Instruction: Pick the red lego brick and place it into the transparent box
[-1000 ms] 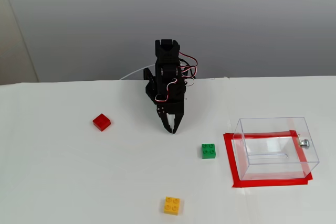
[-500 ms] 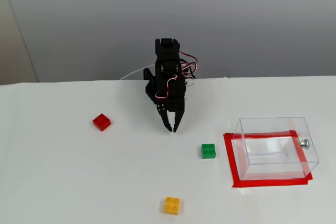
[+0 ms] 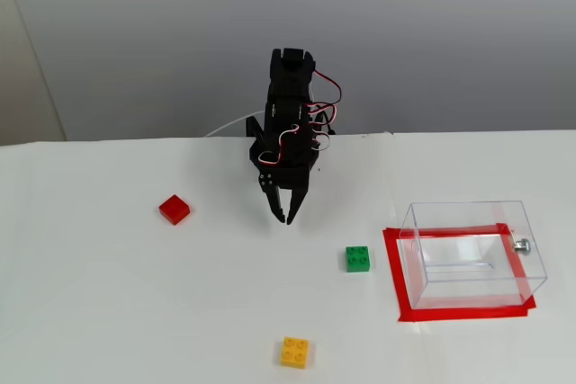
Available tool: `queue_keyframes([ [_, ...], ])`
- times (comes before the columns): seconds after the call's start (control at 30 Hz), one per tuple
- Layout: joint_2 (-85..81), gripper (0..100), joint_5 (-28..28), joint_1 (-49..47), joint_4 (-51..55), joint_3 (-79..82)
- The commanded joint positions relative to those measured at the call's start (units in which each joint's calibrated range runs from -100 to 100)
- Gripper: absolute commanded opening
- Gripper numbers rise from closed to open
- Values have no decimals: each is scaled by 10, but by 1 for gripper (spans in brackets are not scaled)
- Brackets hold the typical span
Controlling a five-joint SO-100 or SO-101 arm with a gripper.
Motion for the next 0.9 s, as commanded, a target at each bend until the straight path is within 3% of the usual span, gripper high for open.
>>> queue_keyframes([
  [0.0,7,1,-1,38,-7,-60],
  [0.53,17,1,-1,223,2,-138],
  [0.87,194,1,-1,358,62,-296],
])
